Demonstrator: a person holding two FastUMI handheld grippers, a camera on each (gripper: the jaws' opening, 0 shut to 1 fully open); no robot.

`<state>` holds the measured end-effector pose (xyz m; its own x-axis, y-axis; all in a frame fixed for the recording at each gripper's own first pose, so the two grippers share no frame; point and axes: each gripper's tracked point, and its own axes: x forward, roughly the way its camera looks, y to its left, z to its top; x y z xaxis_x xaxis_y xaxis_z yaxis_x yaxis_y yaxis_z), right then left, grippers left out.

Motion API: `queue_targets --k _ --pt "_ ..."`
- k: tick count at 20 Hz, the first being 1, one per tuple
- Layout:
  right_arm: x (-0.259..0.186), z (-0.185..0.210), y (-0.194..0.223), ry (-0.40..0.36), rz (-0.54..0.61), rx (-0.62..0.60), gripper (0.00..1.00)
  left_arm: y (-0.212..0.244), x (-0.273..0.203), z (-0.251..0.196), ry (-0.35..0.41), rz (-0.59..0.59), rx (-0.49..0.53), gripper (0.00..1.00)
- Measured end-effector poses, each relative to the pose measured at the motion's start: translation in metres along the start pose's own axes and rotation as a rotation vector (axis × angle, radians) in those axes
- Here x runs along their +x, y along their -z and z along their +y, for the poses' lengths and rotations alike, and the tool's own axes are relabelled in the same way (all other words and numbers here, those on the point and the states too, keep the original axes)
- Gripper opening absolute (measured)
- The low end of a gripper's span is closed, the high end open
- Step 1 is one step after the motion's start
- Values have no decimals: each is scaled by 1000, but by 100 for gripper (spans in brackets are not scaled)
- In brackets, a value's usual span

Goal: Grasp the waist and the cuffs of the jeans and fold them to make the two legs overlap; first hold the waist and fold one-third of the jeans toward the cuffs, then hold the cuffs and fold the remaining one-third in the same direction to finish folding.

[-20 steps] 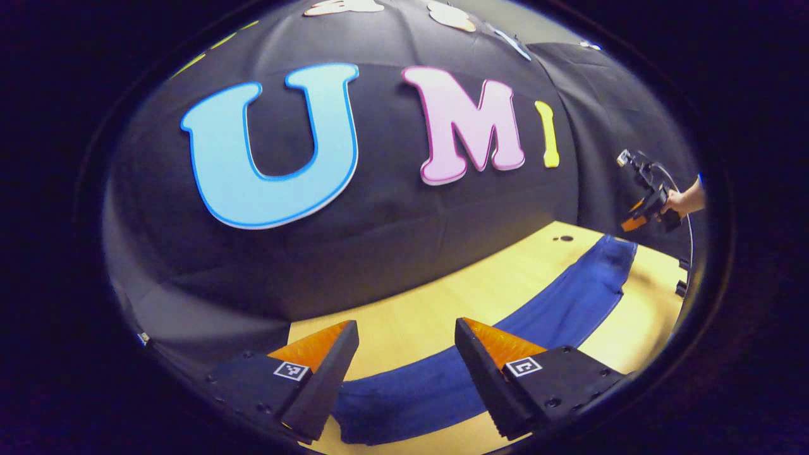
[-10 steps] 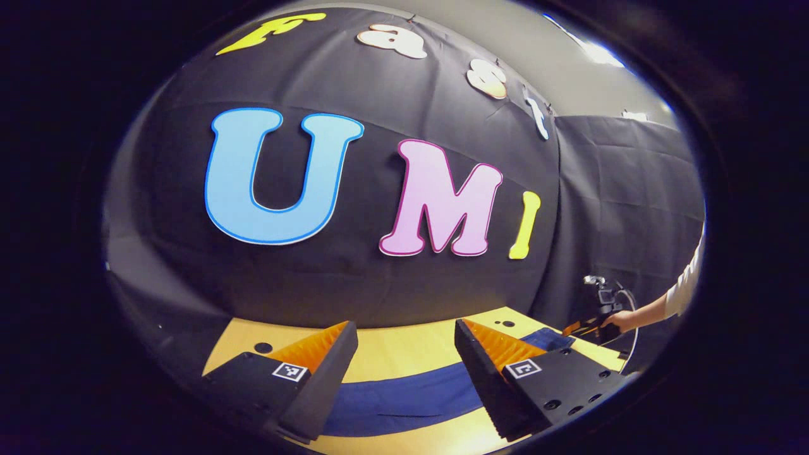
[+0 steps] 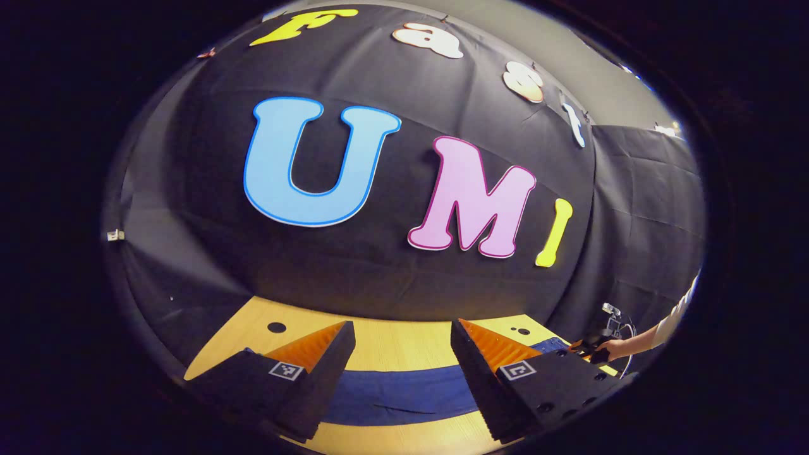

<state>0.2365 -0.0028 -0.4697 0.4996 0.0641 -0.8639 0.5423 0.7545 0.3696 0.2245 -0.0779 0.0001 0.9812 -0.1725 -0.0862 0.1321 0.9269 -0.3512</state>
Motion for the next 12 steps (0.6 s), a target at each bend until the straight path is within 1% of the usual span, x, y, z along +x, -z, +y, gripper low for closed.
queue_targets --k 1,2,3,4,5,7,9,10,11,12 --pt "1 0 -5 -14 5 22 72 7 -1 6 -22 19 -29 96" --pt "-5 -4 -7 -24 0 54 53 10 -4 12 -41 24 -46 96" --pt "-10 -3 -12 -31 -11 89 35 10 -7 15 -45 20 -51 96" --pt "-14 3 -16 -35 -30 98 25 6 -11 17 -48 12 -42 96" --pt "-20 8 -27 -49 -79 72 22 5 -13 19 -51 12 -21 96" --pt "-50 29 -43 -100 -137 -25 21 -4 -22 21 -50 15 63 96" --pt "-87 72 -59 -182 -195 -77 21 -16 -31 21 -30 3 140 96" --pt "-105 93 -60 -221 -210 -98 20 -18 -35 20 -19 5 157 96" --pt "-125 117 -61 -263 -227 -117 20 -13 -38 23 -22 33 175 96" --pt "-140 144 -61 -306 -246 -136 20 -10 -42 27 -43 57 200 96"
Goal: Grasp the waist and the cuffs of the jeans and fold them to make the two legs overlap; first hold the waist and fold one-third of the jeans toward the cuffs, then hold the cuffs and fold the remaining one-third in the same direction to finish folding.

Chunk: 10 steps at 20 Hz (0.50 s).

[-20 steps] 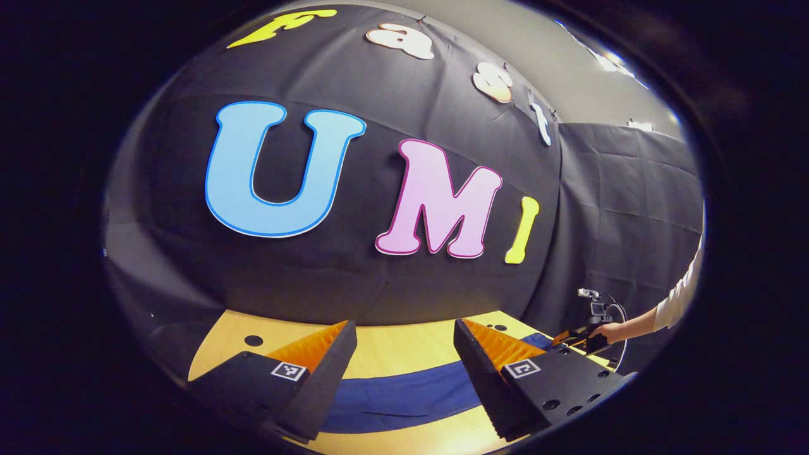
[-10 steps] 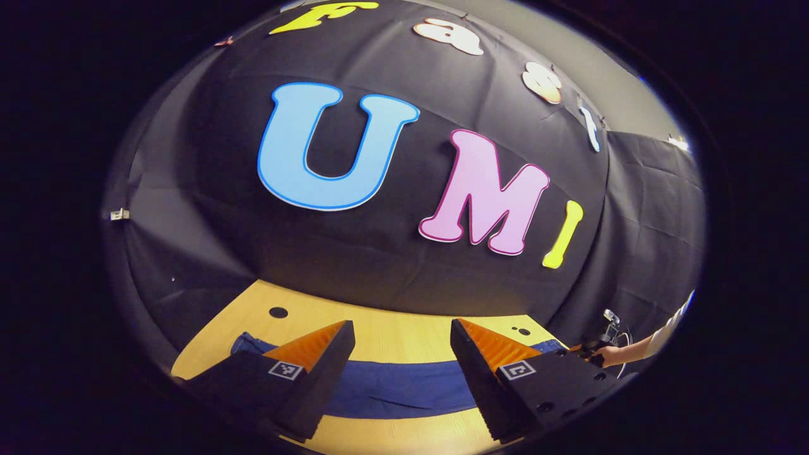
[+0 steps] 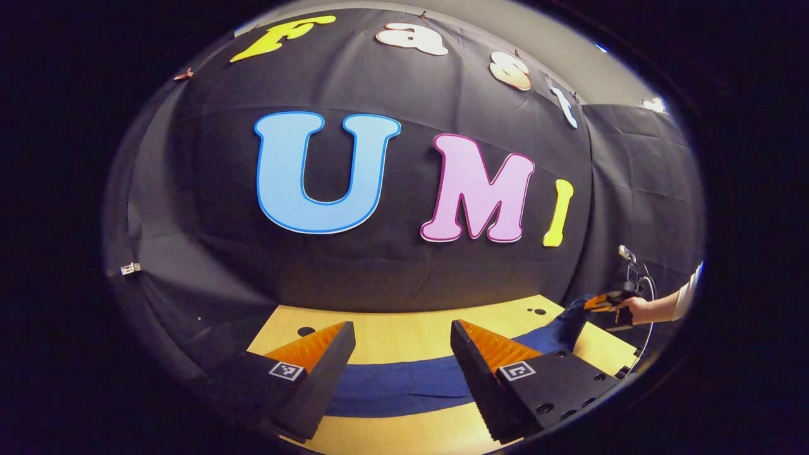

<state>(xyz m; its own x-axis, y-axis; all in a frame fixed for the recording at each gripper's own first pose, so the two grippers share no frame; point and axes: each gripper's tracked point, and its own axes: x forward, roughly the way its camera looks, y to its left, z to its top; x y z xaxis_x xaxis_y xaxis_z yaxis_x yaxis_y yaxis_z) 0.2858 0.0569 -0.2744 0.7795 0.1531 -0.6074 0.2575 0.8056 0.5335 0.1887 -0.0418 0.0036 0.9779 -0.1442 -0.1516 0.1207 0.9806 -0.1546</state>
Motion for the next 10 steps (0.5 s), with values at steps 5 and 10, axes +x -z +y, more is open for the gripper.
queue_targets --k 5,10 --pt "-42 160 -3 -241 -47 -120 20 3 -17 16 -7 -4 30 96" --pt "-57 278 84 -438 23 -305 20 28 -21 51 -62 51 -154 96"
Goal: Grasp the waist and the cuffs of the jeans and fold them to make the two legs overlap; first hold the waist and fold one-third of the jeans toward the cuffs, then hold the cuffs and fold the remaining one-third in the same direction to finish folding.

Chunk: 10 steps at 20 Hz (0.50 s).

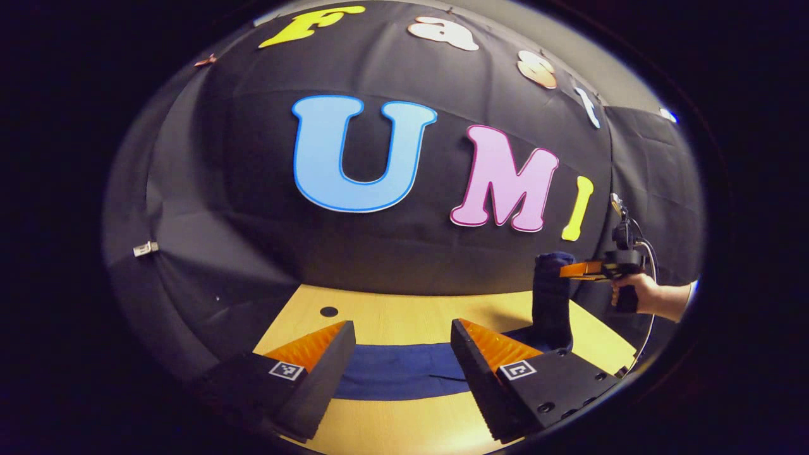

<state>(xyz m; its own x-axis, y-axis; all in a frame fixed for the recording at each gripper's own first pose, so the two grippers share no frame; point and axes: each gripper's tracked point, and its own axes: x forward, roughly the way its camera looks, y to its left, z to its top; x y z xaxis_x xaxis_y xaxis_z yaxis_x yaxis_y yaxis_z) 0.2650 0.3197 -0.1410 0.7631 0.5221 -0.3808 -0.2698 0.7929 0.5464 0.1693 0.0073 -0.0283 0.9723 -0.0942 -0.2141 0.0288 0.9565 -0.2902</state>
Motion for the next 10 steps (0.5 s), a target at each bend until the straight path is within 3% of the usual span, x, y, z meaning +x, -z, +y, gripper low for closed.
queue_targets --k 4,6,8,9,10 --pt "41 68 122 -110 243 -134 20 22 -3 41 -82 53 -18 96" --pt "57 81 186 -119 417 -224 20 38 -1 58 -115 101 -12 96" --pt "69 84 235 -122 497 -299 21 57 4 74 -139 156 -31 96" --pt "73 82 255 -123 543 -343 14 66 10 77 -150 188 -49 96" --pt "68 91 268 -158 586 -355 21 76 16 83 -163 221 -67 96"
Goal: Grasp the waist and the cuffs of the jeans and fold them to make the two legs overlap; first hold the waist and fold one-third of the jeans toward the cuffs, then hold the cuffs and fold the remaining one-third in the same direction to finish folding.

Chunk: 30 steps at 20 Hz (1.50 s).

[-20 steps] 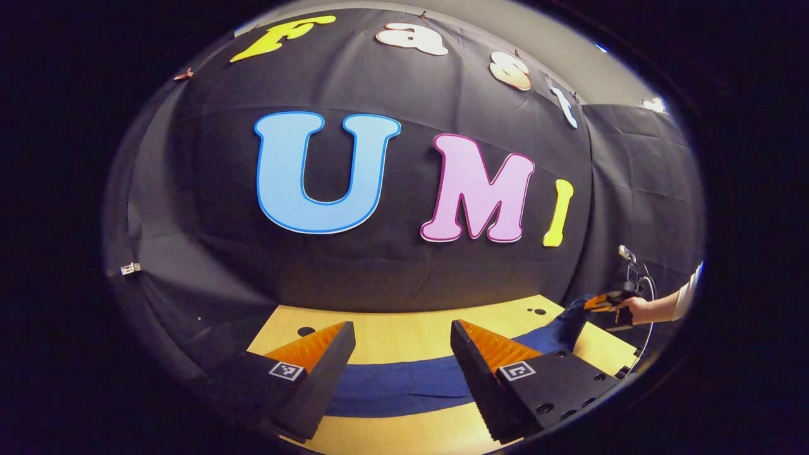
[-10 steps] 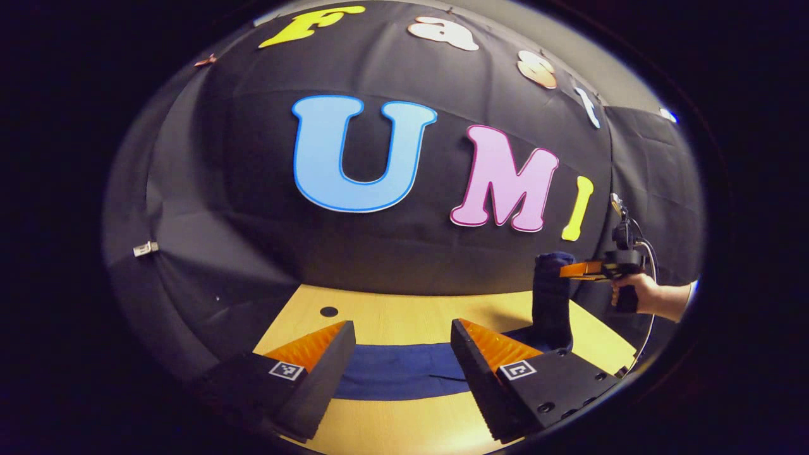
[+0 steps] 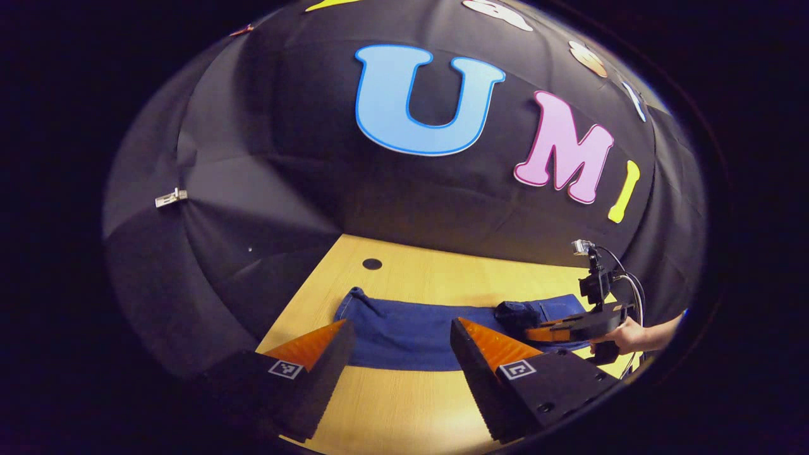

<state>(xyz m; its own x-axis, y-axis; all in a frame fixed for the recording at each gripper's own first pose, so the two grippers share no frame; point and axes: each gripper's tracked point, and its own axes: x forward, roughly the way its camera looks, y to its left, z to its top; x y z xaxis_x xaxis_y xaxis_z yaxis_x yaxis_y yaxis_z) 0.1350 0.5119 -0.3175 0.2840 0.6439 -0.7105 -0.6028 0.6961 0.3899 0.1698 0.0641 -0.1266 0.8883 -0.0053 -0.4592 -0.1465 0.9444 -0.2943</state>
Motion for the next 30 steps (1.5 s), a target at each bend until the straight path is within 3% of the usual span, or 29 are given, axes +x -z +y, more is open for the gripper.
queue_targets --k 1,3,4,5,6,9,10,11,14,17,18,19,20,22,27,28,29,30 --pt "5 12 4 -54 12 8 22 8 12 6 -35 49 -11 96" --pt "-10 26 -8 -121 -27 9 63 26 42 16 -106 178 -34 96" --pt "-27 34 -11 -166 -51 24 58 32 58 14 -108 206 -55 96" --pt "-50 40 -20 -206 -85 45 80 40 75 15 -103 239 -74 97" --pt "-72 41 -30 -236 -132 65 83 46 89 20 -113 274 -80 97" --pt "-121 15 -43 -256 -260 119 83 59 124 54 -189 401 -6 96" --pt "-133 0 -39 -228 -278 125 73 63 133 64 -208 445 27 93" --pt "-142 -18 -33 -189 -280 131 82 68 148 70 -204 488 54 96" --pt "-169 -76 -6 -100 -268 199 83 84 184 66 -187 583 81 96" --pt "-184 -126 19 -25 -260 276 82 107 206 52 -162 675 20 96" --pt "-189 -136 26 -7 -256 295 82 109 211 55 -190 699 61 97" --pt "-192 -144 32 2 -254 307 82 105 219 56 -171 679 91 100" --pt "-194 -150 37 10 -249 317 82 111 216 53 -167 734 100 95" --pt "-194 -155 39 3 -248 336 82 106 213 48 -143 741 118 97" --pt "-191 -146 27 -34 -259 349 82 107 215 44 -147 726 98 98" --pt "-190 -144 26 -41 -258 348 82 106 213 40 -134 735 100 88" --pt "-189 -142 25 -45 -255 342 83 108 213 32 -99 742 105 86" --pt "-190 -142 24 -46 -255 335 82 106 215 27 -91 730 104 62"
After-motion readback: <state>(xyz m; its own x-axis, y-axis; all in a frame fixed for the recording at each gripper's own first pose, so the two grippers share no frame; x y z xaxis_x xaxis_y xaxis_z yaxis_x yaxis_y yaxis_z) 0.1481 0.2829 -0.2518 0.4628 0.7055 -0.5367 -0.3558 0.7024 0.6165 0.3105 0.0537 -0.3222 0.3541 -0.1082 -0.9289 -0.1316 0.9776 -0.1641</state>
